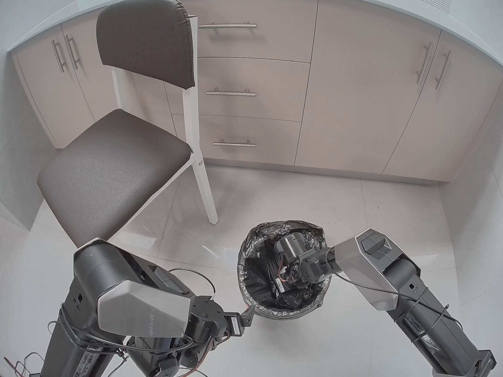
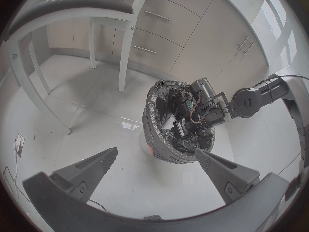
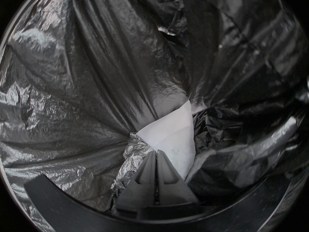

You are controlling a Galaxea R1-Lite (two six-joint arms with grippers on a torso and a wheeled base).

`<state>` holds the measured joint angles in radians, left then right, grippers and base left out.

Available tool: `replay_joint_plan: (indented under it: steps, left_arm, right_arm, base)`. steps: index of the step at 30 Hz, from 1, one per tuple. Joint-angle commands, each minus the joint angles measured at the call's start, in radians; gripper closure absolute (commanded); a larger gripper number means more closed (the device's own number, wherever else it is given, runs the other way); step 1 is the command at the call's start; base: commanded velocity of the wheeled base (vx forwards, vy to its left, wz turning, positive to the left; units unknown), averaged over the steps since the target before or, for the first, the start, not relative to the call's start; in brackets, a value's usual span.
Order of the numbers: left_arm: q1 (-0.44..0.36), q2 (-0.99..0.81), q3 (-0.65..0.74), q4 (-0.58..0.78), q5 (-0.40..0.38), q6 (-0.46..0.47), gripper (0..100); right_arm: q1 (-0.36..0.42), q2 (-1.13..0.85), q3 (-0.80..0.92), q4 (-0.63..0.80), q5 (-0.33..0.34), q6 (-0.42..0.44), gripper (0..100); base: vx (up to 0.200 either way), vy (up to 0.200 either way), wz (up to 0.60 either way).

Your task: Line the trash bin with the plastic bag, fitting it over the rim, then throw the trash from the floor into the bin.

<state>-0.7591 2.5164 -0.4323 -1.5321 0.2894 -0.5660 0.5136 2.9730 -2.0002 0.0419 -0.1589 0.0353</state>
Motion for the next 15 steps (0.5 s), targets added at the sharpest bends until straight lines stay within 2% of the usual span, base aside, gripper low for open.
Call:
replay_joint_plan:
  steps: [1, 9, 12, 15]
  left_arm:
    - [0.000, 0.001, 0.000, 0.000, 0.001, 0.000, 0]
    - [0.000, 0.001, 0.000, 0.000, -0.001, 0.000, 0]
    - [0.000, 0.001, 0.001, 0.000, -0.001, 0.001, 0]
    - [0.000, 0.001, 0.004, 0.000, 0.001, 0.003, 0]
  right_arm:
    - [-0.003, 0.006, 0.000, 0.001, 0.001, 0.000, 100]
    - [0.006, -0.051, 0.000, 0.016, 0.001, 0.001, 100]
    - [0.013, -0.108, 0.000, 0.053, 0.001, 0.000, 100]
    - [0.032, -0.195, 0.000, 0.151, -0.001, -0.002, 100]
  base:
    - [0.000, 0.000, 0.00]
    - [0.000, 0.000, 0.00]
    - [0.000, 0.000, 0.00]
    - [0.000, 0.000, 0.00]
